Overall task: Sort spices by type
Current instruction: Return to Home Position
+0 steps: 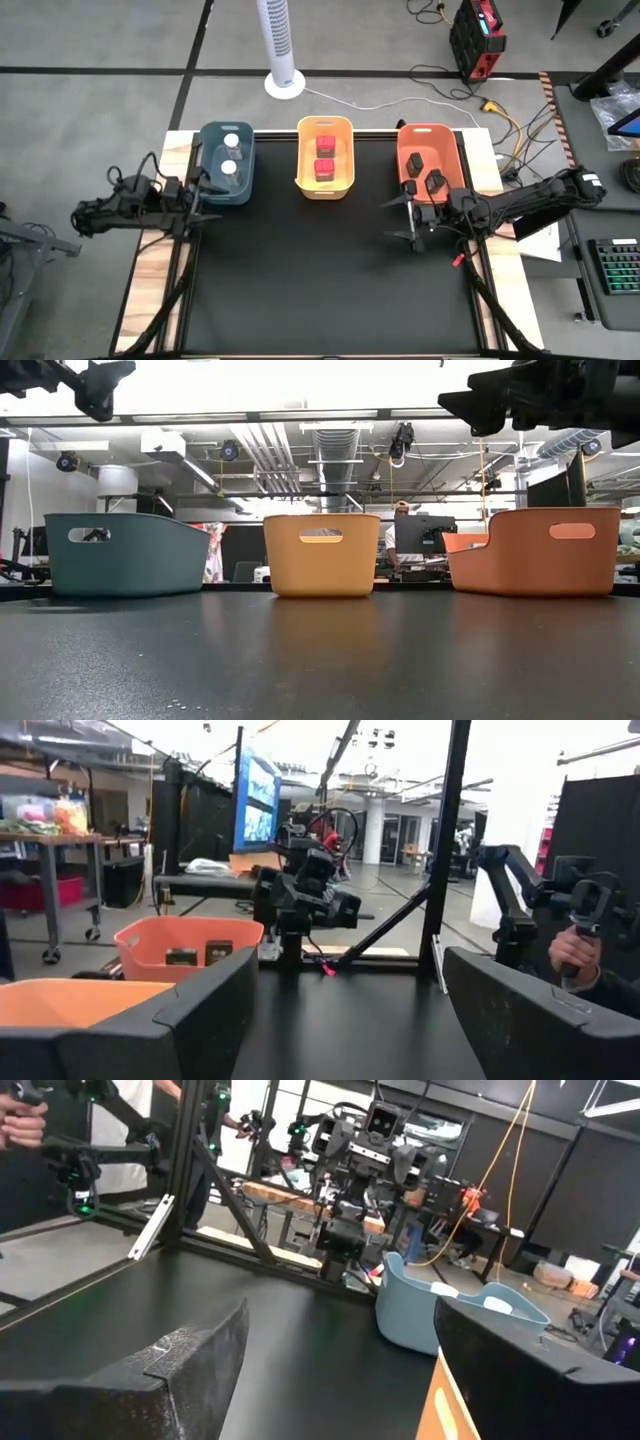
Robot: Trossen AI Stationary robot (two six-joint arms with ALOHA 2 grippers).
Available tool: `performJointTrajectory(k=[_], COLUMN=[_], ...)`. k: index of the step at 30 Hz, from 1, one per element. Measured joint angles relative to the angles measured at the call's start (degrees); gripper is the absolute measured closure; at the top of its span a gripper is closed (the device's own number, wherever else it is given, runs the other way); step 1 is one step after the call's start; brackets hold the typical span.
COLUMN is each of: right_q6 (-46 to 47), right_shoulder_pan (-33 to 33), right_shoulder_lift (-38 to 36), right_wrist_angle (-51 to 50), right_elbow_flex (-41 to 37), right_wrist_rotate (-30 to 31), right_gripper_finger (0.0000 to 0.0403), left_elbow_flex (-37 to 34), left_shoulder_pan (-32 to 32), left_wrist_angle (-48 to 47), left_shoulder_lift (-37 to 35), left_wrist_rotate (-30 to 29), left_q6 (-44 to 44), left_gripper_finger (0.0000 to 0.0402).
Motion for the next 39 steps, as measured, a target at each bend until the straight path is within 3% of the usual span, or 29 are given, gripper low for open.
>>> performJointTrajectory(k=[8, 21, 28, 33, 39], right_q6=[-0.5, -2.8, -2.9, -3.0, -3.0], right_shoulder_pan=[-0.2, -0.8, -2.5, -2.9, -3.1], right_shoulder_lift=[-0.4, -1.9, -8.9, -16.8, -25.4], right_wrist_angle=[0.5, 5.7, 8.5, 13.0, 7.9], right_elbow_flex=[-1.9, -3.6, -7.4, -12.2, -12.2], right_wrist_rotate=[0.0, 0.0, 0.0, 0.2, 2.5], right_gripper_finger=[0.0076, 0.007, 0.0083, 0.0092, 0.0102], left_elbow_flex=[-4.5, -15.3, -21.8, -21.8, -21.8], left_shoulder_pan=[0.0, 0.1, 0.1, 0.1, 0.1], left_wrist_angle=[0.6, 10.9, 18.4, 17.3, 15.0], left_shoulder_lift=[-0.8, -0.8, -0.8, -0.6, -0.6], left_wrist_rotate=[-0.8, -2.2, -0.5, -0.4, -1.8], left_q6=[-0.6, -1.1, -1.4, -1.1, 1.3], left_gripper_finger=[0.0098, 0.0098, 0.0098, 0.0098, 0.0098])
